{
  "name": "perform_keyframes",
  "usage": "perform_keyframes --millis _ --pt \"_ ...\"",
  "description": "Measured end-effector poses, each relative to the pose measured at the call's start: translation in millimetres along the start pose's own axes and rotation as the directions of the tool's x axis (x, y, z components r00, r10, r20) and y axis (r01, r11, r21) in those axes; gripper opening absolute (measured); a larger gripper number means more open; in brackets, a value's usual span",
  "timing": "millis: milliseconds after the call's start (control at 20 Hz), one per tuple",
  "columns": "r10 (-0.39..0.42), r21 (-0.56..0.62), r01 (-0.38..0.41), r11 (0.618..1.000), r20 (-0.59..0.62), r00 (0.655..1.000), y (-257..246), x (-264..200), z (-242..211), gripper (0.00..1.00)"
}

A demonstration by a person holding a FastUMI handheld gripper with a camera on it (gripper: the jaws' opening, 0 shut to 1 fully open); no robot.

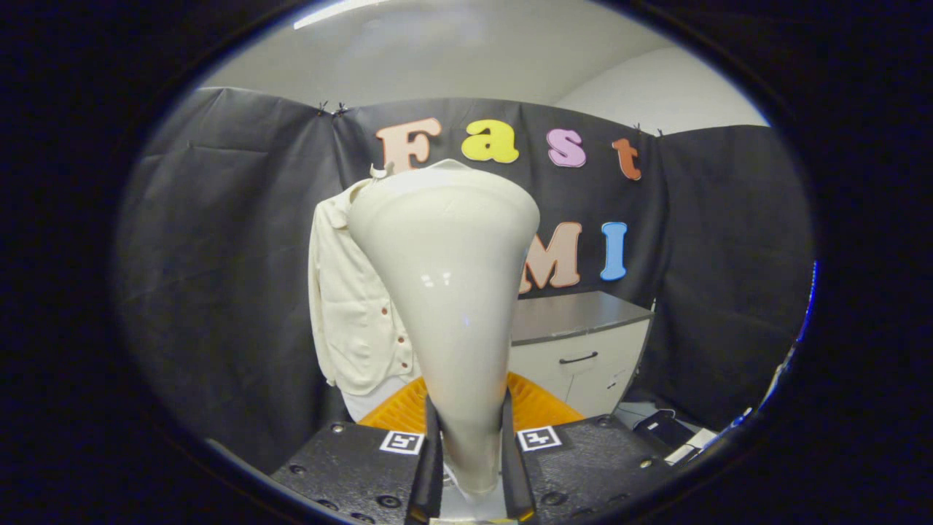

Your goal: Iron the clothes twice with a garment steamer, once on the left side and once on the right side.

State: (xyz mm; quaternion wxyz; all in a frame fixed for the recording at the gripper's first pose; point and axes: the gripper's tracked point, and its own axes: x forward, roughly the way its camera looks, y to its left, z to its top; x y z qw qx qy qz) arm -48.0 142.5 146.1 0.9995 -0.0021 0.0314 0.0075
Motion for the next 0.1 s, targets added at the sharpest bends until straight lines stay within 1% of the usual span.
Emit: perform_keyframes --millis 100 --pt "0.013 -0.001 -0.013 1.0 0.006 1.0 -2.8 -1.3 -0.4 0.32"
